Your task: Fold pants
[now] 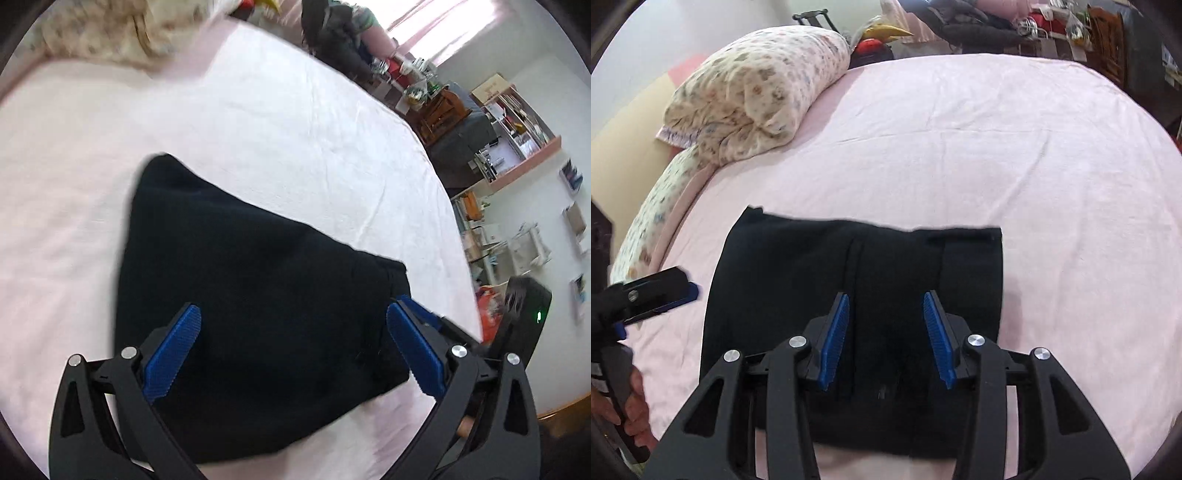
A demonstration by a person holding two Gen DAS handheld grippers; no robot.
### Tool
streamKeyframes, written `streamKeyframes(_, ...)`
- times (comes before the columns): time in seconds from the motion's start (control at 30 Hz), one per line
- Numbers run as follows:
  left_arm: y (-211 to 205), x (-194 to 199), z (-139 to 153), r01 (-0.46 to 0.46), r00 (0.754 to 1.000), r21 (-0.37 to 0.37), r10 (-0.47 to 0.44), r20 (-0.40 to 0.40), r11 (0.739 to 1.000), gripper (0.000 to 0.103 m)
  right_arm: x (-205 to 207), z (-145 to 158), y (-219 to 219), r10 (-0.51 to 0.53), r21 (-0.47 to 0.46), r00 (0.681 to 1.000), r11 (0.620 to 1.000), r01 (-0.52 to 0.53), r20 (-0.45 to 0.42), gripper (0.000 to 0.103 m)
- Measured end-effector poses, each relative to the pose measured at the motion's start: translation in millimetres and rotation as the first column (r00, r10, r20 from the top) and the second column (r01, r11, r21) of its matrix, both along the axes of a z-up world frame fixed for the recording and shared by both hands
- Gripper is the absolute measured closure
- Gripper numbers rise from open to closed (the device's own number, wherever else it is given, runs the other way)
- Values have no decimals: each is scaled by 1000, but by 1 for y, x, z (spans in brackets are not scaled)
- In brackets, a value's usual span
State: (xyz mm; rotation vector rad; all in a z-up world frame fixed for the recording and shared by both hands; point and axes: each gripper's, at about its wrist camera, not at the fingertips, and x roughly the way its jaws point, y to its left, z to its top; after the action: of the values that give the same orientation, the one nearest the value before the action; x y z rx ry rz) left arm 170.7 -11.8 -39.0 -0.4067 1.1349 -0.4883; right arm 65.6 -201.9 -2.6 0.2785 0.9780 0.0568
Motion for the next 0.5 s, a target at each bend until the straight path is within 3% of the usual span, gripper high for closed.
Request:
streamKeyframes(0.07, -12, 12, -15, 13, 998, -13, -14, -57, 1000, 2, 11, -11, -2, -6, 0, 999, 1000, 6, -39, 58)
streamKeyframes(0.13, -18, 25, -40, -1, 991, 30, 5, -134, 1000, 2, 22, -34, -2, -14, -16, 990, 1000, 12, -140, 58)
streamKeyframes(0.17, -19, 29, -52, -9, 986, 30, 14, -169, 1000, 2, 27, -49, -8, -19, 16, 982, 1000, 22, -191, 58)
streamKeyframes(0.23, -19, 36, -67, -33, 977, 35, 40, -209, 999, 3, 34, -60, -14, -15, 63, 978, 998, 29, -210, 58)
streamKeyframes(0.33, -28, 36, -69, -18, 977, 78, 34, -212, 997, 2, 34, -57, -20, -8, 77, 973, 997, 26, -230, 58)
streamKeyframes(0.4, -32, 32, -59, 20, 984, 103, -1, -179, 995, 2, 23, -39, -18, -13, 65, 983, 998, 25, -184, 58)
streamKeyframes(0.5, -27, -5, -28, 75, 995, 92, -68, -77, 993, 2, -11, -9, -15, -7, 30, 998, 999, 9, -65, 58)
